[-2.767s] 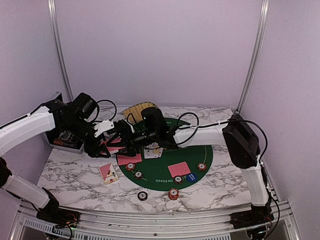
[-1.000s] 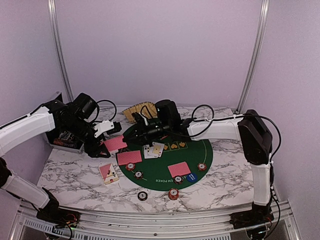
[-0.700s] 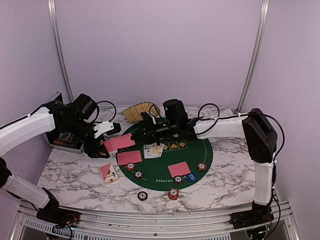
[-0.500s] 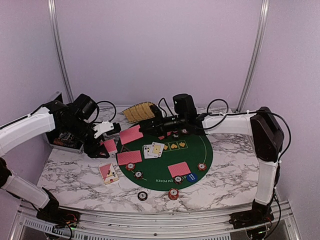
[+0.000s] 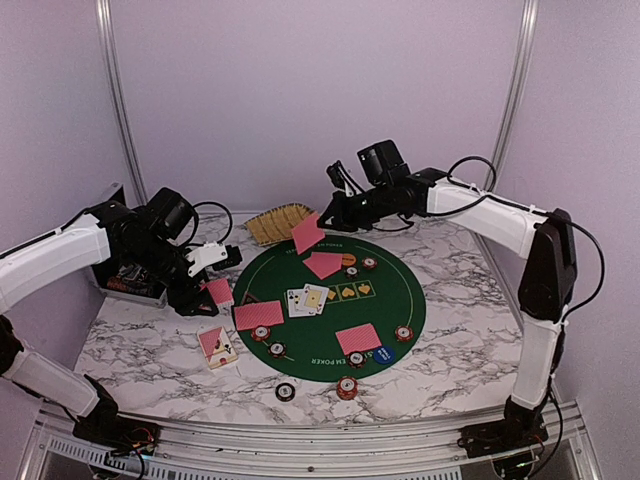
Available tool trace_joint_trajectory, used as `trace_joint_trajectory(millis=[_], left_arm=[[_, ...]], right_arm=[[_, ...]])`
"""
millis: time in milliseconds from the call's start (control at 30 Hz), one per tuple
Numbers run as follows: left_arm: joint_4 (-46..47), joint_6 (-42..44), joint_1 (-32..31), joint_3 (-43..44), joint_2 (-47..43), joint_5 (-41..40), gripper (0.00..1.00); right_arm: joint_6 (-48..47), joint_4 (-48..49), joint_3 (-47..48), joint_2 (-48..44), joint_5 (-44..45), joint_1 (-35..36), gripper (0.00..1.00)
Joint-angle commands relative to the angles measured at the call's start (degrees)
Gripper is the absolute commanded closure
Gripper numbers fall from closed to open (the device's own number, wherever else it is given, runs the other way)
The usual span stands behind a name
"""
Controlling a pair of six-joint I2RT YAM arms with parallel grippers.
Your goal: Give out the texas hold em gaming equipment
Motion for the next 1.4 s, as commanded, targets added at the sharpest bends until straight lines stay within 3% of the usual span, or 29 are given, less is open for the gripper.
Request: trace_joint_trajectory(millis=[0,167,433,833,1367], left_arm=[[0.12,0.36,0.21,-0.06,-1.15,0.09,1.0],[0.08,0.25,0.28,0.44,-0.87,0.5,1.0],[-0.05,0.28,0.28,0.24,-1.07,0.73,1.0],[-0.14,0.19,0.32,0.24,-1.56,0.84,1.0],[-0.23,-0.02,0.43,0.5,-1.6,1.07,1.0]], right_arm=[[-15.59,-14.37,4.72,3.48,22.85,4.14,1.0],[-24.17,-17.48,8.01,7.91,46.82,10.25,1.0],[-39.31,-8.51,1.64,9.8,64.85,17.26,1.0],[-49.29,3.13,-6.63,14.88,66.66,20.91,1.0],[-45.94,4.32,-11.03,14.36,58.07,22.71,0.98]])
